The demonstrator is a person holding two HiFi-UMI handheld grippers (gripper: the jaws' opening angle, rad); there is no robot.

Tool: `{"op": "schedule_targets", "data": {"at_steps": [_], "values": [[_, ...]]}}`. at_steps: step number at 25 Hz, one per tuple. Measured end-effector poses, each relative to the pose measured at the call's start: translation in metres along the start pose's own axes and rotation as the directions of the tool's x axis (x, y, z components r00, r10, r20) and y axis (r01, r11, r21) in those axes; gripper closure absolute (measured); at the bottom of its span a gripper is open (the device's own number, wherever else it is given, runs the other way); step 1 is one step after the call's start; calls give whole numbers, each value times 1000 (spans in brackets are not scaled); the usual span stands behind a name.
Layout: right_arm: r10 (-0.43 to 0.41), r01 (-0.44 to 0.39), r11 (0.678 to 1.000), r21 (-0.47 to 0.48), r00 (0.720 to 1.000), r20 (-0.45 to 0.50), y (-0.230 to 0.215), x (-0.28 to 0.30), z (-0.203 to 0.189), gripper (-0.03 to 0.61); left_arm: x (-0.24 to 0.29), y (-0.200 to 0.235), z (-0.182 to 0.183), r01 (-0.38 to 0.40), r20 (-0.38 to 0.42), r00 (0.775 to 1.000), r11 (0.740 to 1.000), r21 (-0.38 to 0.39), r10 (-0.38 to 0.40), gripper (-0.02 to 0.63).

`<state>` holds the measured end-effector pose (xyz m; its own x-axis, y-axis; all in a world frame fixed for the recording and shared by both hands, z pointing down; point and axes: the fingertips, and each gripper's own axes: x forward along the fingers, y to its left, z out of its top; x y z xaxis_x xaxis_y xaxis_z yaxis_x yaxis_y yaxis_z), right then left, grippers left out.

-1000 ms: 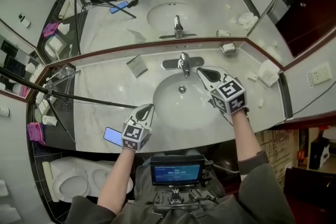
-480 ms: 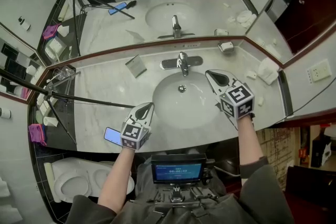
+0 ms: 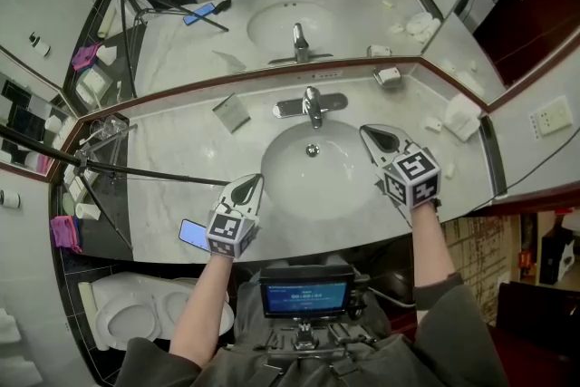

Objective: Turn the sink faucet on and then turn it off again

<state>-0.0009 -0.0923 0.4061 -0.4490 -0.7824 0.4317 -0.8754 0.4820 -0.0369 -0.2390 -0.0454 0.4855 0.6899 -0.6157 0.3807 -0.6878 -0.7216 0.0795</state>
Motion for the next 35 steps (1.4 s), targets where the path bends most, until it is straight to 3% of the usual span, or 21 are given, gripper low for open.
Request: {"op": "schedule_targets", "data": {"at_steps": [5,13,16,20,24,32,35], "values": [[-30,30,998,47,999,-18,-9,-5,-21,557,3,5,4,-22,8,1000,1000,18,22,612],[-101,112,979,169,992,-71,-27,-21,-75,557,27,10,16,5,-6,1000,995,103,-5,509],[-148,167,954,249,985,-92,-41,-34,-100,557,47,9,23,31,-14,999,987,158,-30,467],[-216,248,892,377,968,-126,-62,-50,-138,557,80,5,31,71,-28,997,975,212,-66,418],[-272,317,837,446,948,-164,-86,-62,-173,555,115,-4,32,121,-58,992,947,297,-109,380],[-343,401,760,512,916,-209,-131,-65,-223,555,186,-9,9,190,-106,982,875,444,-159,341],[-366,430,723,541,902,-228,-143,-67,-243,555,210,-5,-1,201,-121,979,838,507,-162,336]]}}
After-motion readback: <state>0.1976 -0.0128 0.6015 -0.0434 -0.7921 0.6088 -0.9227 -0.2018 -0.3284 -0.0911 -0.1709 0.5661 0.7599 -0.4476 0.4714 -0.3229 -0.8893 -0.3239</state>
